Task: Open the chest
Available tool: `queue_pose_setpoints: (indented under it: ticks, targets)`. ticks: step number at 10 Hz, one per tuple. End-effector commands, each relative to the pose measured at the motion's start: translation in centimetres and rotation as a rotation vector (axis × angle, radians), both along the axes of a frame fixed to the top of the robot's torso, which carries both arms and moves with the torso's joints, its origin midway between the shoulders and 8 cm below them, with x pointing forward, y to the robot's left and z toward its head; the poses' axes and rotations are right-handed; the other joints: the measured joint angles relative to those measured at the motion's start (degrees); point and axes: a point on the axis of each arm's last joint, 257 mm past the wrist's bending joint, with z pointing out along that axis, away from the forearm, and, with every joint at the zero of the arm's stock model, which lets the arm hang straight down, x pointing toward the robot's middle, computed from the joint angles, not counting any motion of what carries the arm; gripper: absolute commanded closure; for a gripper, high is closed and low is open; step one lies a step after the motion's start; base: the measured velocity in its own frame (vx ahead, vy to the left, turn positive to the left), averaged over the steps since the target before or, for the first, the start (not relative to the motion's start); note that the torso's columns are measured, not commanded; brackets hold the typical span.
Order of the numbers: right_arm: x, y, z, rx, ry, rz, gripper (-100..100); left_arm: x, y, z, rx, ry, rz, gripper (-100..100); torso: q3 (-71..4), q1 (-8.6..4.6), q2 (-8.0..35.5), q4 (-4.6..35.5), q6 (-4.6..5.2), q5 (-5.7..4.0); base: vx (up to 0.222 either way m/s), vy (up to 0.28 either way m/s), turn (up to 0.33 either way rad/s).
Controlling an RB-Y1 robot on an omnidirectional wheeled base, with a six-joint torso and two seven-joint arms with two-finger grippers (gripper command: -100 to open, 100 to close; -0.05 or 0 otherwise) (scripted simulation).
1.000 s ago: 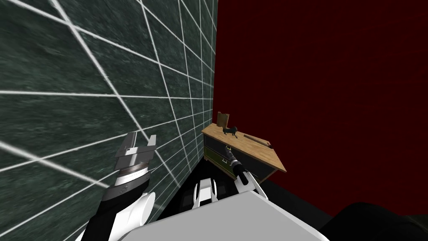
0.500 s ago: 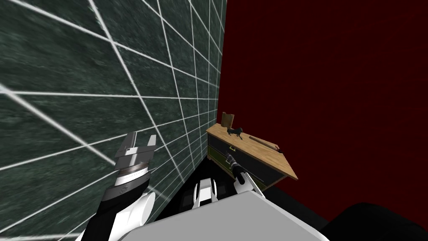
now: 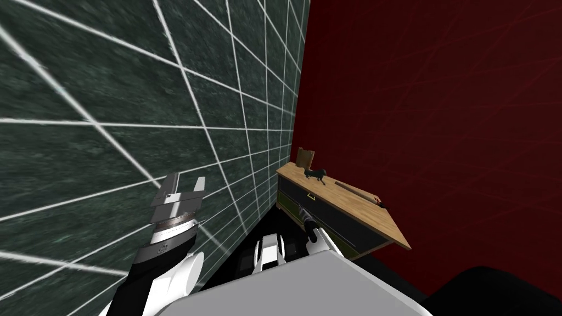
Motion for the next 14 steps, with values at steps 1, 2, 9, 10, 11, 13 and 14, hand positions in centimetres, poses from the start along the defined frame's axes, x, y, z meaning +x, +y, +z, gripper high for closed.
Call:
queue_pose_setpoints:
  ticks: [1,2,9,10,11,13,14]
  targets:
    - [-1.8,-1.7,-2.3,-0.084,0.091,-0.016,-100,0.0,0.0,0.0,0.0,0.0,0.0,0,0.0,-0.05,0.0,0.0,0.01,-0.01,-0.013,0.032,0.22]
    - [-2.4,-2.2,-2.8,-0.095,0.114,-0.031,-100,0.0,0.0,0.0,0.0,0.0,0.0,0,0.0,0.03,0.0,0.0,-0.06,-0.01,-0.009,0.031,0.158]
    - [-8.2,-7.6,-7.9,-0.341,0.362,-0.09,-100,0.0,0.0,0.0,0.0,0.0,0.0,0,0.0,0.0,0.0,0.0,-0.06,-0.02,0.001,0.028,0.153]
    - [-8.2,-7.6,-7.9,-0.341,0.362,-0.09,-100,0.0,0.0,0.0,0.0,0.0,0.0,0,0.0,0.0,0.0,0.0,0.0,0.0,0.003,0.012,-0.014]
    - [-9.4,-9.0,-8.3,-0.408,0.411,-0.103,-100,0.0,0.0,0.0,0.0,0.0,0.0,0,0.0,-0.04,0.0,0.0,0.0,-0.01,0.005,0.021,0.193]
    - [-11.3,-10.7,-9.2,-0.489,0.476,-0.11,-100,0.0,0.0,0.0,0.0,0.0,0.0,0,0.0,0.01,0.0,0.0,-0.01,0.0,0.012,0.028,0.18]
    - [-12.3,-11.5,-9.3,-0.515,0.507,-0.13,-100,0.0,0.0,0.0,0.0,0.0,0.0,0,0.0,0.03,0.0,0.0,-0.04,0.0,0.014,0.027,0.109]
